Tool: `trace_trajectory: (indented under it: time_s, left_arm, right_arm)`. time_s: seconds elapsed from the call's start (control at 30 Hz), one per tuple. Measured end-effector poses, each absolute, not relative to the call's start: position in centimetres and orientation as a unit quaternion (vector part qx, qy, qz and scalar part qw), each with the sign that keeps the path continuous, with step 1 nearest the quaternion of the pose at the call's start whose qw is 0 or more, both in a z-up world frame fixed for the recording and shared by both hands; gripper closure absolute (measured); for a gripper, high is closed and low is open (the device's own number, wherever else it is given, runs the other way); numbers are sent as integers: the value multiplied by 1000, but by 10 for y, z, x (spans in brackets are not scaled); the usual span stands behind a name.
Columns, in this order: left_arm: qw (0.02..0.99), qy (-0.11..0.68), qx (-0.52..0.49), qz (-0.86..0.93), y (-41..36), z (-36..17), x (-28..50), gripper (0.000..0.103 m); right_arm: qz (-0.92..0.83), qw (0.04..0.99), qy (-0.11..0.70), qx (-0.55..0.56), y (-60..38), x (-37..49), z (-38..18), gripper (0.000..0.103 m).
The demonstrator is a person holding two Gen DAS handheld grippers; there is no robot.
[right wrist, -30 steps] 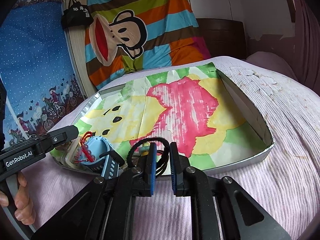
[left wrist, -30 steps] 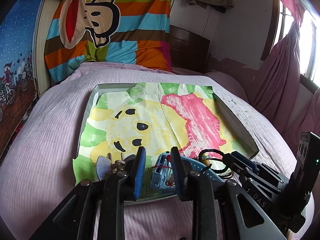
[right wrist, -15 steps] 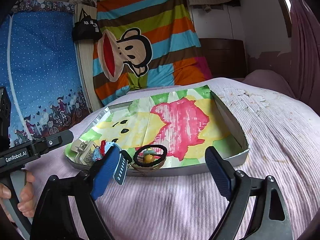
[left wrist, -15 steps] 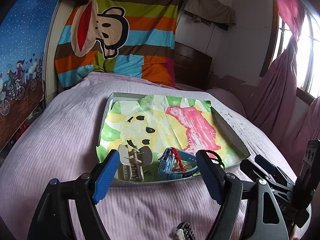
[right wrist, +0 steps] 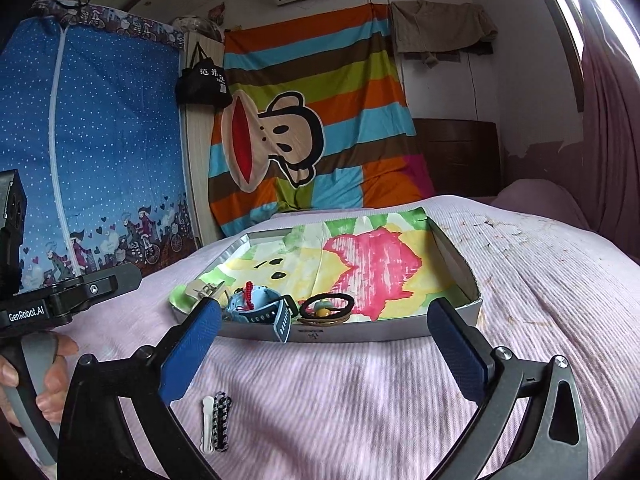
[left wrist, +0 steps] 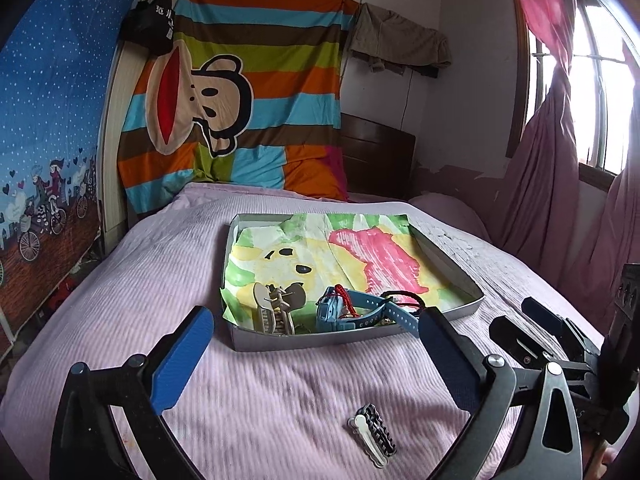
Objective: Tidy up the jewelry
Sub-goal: 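Withdraw both open tools toward the white and striped hair clips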
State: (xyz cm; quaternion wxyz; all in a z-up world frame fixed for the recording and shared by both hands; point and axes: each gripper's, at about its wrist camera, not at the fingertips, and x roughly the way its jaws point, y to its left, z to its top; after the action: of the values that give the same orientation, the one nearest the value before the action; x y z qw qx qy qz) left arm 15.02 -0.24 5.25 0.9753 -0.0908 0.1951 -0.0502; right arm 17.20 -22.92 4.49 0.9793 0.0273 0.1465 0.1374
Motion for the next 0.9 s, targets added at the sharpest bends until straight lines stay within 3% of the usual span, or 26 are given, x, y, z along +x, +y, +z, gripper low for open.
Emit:
trace_trajectory:
  time_s: [0.9]
  left_arm:
    - [969,235,-57,-51,-4,19,117,0]
  right_arm:
    - [151,977,152,-14,-236,123,26,2]
